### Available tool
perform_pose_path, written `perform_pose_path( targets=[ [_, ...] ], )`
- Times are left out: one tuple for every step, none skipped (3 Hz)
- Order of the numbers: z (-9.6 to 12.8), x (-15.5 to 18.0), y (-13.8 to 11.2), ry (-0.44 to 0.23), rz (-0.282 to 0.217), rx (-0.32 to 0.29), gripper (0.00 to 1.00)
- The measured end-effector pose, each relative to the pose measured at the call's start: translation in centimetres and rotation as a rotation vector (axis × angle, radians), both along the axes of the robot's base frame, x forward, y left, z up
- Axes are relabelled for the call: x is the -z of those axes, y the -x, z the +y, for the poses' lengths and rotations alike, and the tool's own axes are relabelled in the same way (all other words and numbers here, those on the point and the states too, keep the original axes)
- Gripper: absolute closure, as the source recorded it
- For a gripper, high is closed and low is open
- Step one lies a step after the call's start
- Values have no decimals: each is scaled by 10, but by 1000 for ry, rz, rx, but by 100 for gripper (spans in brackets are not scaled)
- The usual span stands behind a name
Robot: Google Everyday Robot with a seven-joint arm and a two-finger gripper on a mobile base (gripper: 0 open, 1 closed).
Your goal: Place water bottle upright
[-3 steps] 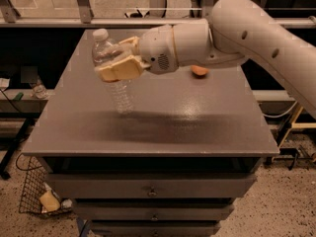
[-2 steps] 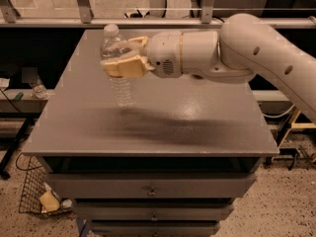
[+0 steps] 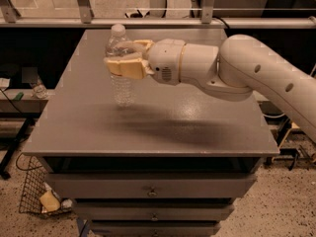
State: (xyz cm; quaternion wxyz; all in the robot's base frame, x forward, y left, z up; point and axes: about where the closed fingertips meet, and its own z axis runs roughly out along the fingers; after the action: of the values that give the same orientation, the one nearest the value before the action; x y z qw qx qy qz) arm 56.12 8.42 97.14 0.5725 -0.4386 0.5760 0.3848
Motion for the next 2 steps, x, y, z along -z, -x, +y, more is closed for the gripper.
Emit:
perform_pose_path(
  targets=[
    [8, 6, -2, 12, 12, 15, 100],
    [18, 11, -3, 58, 26, 29, 100]
  ],
)
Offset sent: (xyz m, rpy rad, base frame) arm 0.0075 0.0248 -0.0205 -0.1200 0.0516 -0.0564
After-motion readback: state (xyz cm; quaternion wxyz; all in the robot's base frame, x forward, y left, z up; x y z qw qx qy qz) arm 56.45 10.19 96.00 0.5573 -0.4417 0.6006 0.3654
